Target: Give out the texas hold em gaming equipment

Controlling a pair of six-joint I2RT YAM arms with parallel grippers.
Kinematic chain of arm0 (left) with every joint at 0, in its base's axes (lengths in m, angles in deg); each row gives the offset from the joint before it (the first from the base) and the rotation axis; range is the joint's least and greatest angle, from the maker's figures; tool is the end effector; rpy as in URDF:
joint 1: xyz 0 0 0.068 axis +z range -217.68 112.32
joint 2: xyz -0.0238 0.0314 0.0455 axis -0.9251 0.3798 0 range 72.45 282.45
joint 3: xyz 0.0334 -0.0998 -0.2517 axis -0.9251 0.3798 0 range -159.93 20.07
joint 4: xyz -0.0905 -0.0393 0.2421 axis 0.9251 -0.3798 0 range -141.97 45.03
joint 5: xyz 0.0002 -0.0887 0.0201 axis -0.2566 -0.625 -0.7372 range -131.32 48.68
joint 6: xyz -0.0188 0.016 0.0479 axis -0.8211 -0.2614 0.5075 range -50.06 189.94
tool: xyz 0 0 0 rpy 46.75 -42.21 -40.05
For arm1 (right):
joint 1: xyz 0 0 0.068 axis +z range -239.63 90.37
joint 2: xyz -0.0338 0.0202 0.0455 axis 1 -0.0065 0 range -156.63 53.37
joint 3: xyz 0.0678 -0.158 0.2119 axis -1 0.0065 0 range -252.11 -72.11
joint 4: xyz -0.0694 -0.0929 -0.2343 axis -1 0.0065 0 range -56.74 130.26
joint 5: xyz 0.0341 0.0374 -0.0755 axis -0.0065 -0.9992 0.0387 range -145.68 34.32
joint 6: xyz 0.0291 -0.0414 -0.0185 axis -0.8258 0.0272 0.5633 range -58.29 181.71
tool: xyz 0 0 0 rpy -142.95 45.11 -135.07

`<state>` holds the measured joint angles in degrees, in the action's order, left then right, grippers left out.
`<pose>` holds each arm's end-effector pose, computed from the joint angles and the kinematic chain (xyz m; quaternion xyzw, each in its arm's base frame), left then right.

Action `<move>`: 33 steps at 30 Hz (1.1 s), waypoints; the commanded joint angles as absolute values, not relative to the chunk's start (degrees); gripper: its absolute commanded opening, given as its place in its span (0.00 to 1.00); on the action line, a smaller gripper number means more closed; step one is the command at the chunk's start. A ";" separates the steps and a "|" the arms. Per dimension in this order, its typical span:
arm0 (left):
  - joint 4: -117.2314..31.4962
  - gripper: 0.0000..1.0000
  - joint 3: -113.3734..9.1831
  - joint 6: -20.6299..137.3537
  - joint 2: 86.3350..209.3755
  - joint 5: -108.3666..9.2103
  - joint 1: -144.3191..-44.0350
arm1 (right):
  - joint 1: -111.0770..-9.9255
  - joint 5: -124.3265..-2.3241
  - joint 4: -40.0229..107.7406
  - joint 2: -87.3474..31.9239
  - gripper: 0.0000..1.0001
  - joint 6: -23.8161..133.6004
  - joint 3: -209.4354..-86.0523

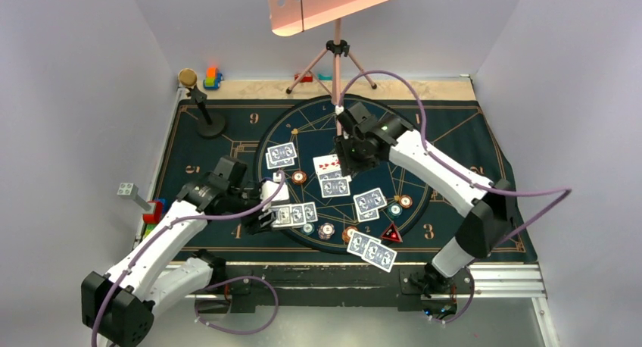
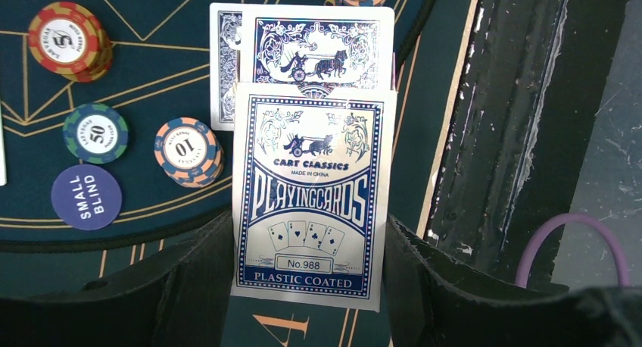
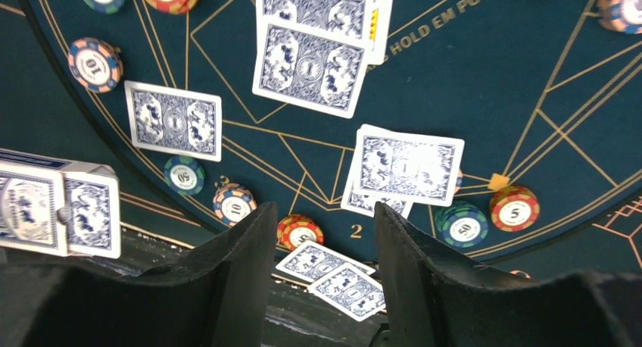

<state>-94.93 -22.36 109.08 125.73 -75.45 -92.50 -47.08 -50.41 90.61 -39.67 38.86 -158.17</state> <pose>0.1411 -0.0872 0.2477 0.5527 0.7456 -0.2517 0.2744 0.2467 0.2221 0.3084 -0.1565 0.9614 0.0821 0.2110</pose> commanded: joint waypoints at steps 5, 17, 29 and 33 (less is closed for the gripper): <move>-86.97 0.20 -17.89 110.58 128.57 -76.45 -92.72 | -48.82 -48.26 89.34 -34.77 0.53 37.94 -158.28; -86.43 1.00 -17.65 108.94 128.22 -74.08 -92.73 | -50.21 -49.17 88.61 -32.97 0.51 36.88 -158.95; -97.58 1.00 -37.29 98.78 130.68 -63.66 -92.54 | -55.17 -46.90 84.46 -27.95 0.76 36.14 -160.35; -98.52 1.00 -42.99 93.78 133.36 -58.70 -92.01 | -55.66 -42.85 82.61 -26.19 0.81 35.56 -159.48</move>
